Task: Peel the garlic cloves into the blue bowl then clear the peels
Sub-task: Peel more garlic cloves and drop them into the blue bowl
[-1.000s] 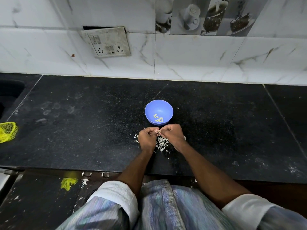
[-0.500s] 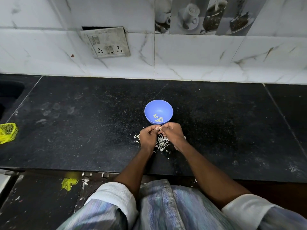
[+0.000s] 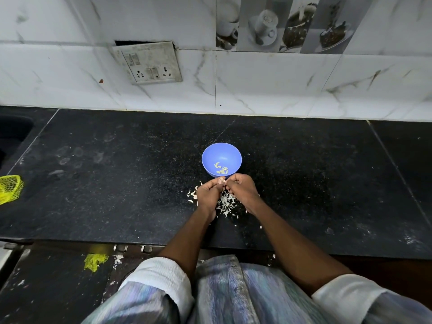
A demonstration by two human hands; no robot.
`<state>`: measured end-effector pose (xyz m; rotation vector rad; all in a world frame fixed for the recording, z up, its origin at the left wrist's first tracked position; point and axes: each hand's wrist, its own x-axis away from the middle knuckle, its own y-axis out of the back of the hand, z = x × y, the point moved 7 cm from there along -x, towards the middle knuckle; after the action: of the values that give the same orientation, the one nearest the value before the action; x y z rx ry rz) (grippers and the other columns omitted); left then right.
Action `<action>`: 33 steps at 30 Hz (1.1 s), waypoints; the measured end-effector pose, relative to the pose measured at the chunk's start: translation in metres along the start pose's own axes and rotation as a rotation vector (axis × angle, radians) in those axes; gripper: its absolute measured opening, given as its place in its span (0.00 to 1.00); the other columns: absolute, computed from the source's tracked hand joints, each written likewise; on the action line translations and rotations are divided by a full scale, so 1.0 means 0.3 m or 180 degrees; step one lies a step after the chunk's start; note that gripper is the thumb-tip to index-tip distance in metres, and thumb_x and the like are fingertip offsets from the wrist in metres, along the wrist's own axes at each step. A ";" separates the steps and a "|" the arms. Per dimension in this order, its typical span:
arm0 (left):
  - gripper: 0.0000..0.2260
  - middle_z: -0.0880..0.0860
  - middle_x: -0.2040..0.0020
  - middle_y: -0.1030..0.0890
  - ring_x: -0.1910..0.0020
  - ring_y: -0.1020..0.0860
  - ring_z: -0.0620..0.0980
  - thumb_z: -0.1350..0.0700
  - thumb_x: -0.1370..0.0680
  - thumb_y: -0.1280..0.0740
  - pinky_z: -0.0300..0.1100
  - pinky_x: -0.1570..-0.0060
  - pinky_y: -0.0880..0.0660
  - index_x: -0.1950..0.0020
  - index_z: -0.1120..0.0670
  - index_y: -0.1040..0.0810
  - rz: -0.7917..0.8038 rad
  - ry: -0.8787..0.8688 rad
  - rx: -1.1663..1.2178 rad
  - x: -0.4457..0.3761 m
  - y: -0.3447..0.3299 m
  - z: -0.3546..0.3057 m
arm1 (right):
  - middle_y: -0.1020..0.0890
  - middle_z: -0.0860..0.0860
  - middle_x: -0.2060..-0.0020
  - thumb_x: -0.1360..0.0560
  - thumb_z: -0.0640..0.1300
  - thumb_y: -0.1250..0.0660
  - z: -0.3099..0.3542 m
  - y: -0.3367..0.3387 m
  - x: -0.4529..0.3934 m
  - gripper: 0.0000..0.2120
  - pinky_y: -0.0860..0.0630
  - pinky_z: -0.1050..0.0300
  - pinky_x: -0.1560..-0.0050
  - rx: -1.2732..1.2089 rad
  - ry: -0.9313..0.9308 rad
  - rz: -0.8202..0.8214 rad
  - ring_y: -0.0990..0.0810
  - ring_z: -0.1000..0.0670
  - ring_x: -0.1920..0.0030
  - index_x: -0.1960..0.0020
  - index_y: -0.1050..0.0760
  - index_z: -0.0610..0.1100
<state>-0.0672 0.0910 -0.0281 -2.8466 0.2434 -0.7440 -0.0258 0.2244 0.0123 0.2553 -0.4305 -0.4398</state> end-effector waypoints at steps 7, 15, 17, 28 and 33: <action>0.08 0.50 0.61 0.17 0.67 0.27 0.41 0.61 0.17 0.32 0.33 0.65 0.27 0.45 0.55 0.13 0.0035 0.0208 0.0004 -0.012 0.006 0.025 | 0.15 0.51 0.69 0.28 0.46 0.34 -0.028 0.013 0.001 0.10 0.19 0.46 0.55 0.0416 -0.0112 0.0048 0.19 0.53 0.67 0.64 0.18 0.44; 0.04 0.55 0.56 0.12 0.59 0.16 0.44 0.66 0.22 0.26 0.35 0.54 0.20 0.49 0.61 0.13 -0.0120 -0.0298 -0.0597 -0.002 0.028 -0.001 | 0.13 0.56 0.64 0.29 0.42 0.24 0.000 0.048 0.010 0.02 0.16 0.52 0.50 0.0596 0.0525 -0.0217 0.15 0.58 0.60 0.57 0.14 0.47; 0.04 0.53 0.57 0.12 0.60 0.16 0.43 0.65 0.22 0.26 0.36 0.54 0.20 0.50 0.60 0.12 -0.0139 -0.0440 -0.0884 -0.004 0.032 -0.006 | 0.13 0.56 0.64 0.28 0.40 0.25 0.010 0.044 0.012 0.03 0.16 0.51 0.50 0.0665 0.0639 -0.0202 0.15 0.59 0.61 0.57 0.13 0.46; 0.04 0.47 0.62 0.13 0.68 0.20 0.35 0.62 0.23 0.24 0.37 0.58 0.21 0.54 0.55 0.11 -0.0259 -0.0911 -0.1837 0.007 0.031 -0.043 | 0.15 0.59 0.67 0.29 0.46 0.26 0.002 0.039 0.007 0.03 0.16 0.52 0.55 0.1250 0.0696 -0.0247 0.16 0.60 0.64 0.59 0.14 0.50; 0.04 0.46 0.63 0.13 0.66 0.19 0.40 0.61 0.24 0.23 0.36 0.59 0.21 0.54 0.53 0.11 -0.0286 -0.0935 -0.1845 0.015 0.032 -0.047 | 0.14 0.56 0.66 0.29 0.44 0.25 0.011 0.037 0.011 0.02 0.16 0.53 0.54 0.1241 0.0740 -0.0277 0.16 0.59 0.64 0.59 0.13 0.48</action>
<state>-0.0714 0.0788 -0.0162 -3.4822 0.3322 -0.2853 -0.0205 0.2322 0.0201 0.6980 -0.2743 -0.4033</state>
